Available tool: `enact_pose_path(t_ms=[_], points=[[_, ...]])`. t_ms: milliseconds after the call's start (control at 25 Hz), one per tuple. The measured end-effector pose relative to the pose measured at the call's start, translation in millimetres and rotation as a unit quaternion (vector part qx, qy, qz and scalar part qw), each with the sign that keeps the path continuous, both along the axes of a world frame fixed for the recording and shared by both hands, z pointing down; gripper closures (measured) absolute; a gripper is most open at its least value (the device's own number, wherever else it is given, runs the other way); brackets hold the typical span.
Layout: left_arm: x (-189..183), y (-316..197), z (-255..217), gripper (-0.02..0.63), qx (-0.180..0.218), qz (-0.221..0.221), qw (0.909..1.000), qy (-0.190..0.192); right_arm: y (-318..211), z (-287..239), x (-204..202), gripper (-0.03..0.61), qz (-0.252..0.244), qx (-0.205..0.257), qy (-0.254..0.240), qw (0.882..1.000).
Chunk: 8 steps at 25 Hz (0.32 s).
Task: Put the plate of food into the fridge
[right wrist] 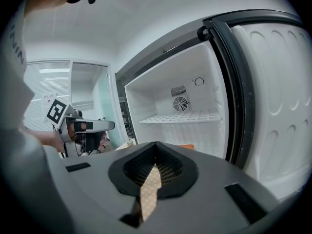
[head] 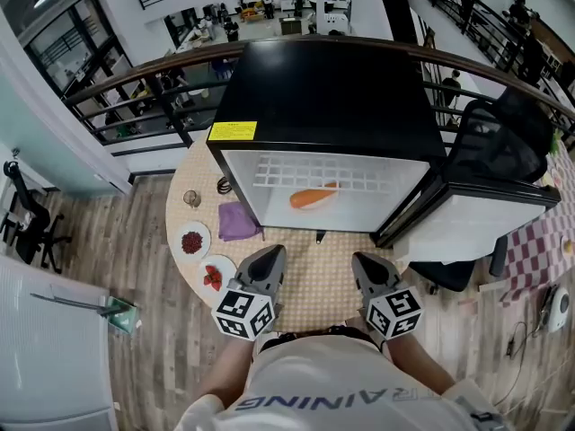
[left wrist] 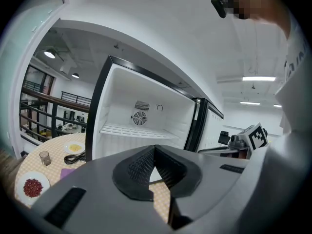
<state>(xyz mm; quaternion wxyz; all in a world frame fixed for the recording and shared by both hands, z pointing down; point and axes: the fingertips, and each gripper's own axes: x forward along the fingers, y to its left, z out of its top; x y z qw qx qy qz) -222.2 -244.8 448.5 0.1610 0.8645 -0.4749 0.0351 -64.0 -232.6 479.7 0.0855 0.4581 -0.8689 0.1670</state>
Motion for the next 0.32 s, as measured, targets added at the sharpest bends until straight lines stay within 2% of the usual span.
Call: enact_pose_path(t_ms=[320], points=[[4.9,1.4,11.4,0.604,-0.013,0.006,0.9999,0.002,0.5,4.0,2.0,0.557,0.003,-0.001,0.000,1.000]])
